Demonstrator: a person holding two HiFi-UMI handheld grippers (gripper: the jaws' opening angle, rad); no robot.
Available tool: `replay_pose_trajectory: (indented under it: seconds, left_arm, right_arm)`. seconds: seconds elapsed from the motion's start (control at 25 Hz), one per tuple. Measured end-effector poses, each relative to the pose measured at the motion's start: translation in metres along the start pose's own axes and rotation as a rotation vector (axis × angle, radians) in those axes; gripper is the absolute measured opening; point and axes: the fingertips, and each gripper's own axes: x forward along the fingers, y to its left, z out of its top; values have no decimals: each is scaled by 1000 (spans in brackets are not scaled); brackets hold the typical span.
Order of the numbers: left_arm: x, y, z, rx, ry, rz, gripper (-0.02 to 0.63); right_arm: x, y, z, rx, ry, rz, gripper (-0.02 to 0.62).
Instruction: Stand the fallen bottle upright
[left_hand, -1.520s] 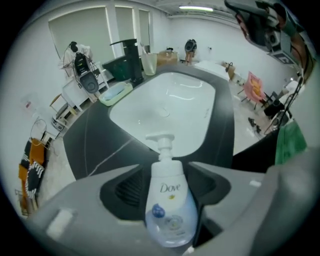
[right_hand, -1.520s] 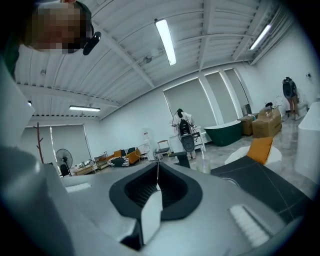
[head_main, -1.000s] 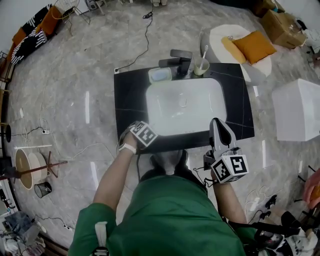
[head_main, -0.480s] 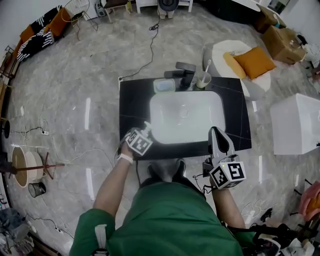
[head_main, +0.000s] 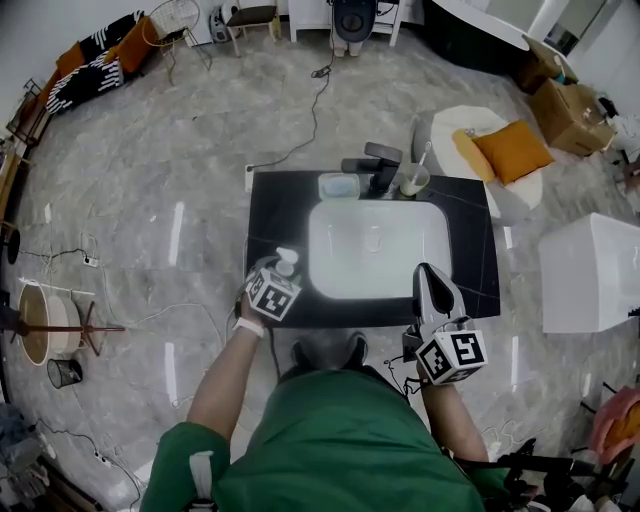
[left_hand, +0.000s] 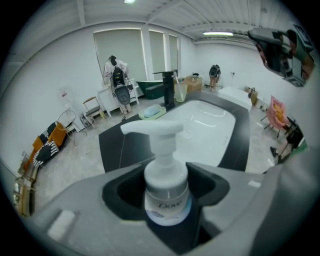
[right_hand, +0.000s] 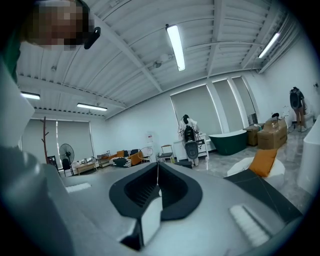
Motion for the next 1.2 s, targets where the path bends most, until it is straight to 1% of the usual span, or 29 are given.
replay_pose_trajectory:
  seconds: [0.24,0.4,0.56,0.68,0.88,1.2]
  left_arm:
    - [-8,13,11,-44,-83,46,239]
    - [-18,20,16,-86,-154,71,238]
    - [-19,28,18,-112,-219,104,238]
    - [-13,30,15,-133,-239,112,238]
    - [-15,28,13,-119,-282,127,241]
    - [-17,31,10,-139,-288,131,245]
  right_arm:
    - [4,5,8,-15,-6,13,3]
    - [5,14,12,-30,-11,24,3]
    - [8,17,14,-42,-6,34,3]
    - [12,15,12,-48,-1,40,3]
    - [14,18,5,-48,13,52,3]
    - [19,24,4,-37,30,55,3]
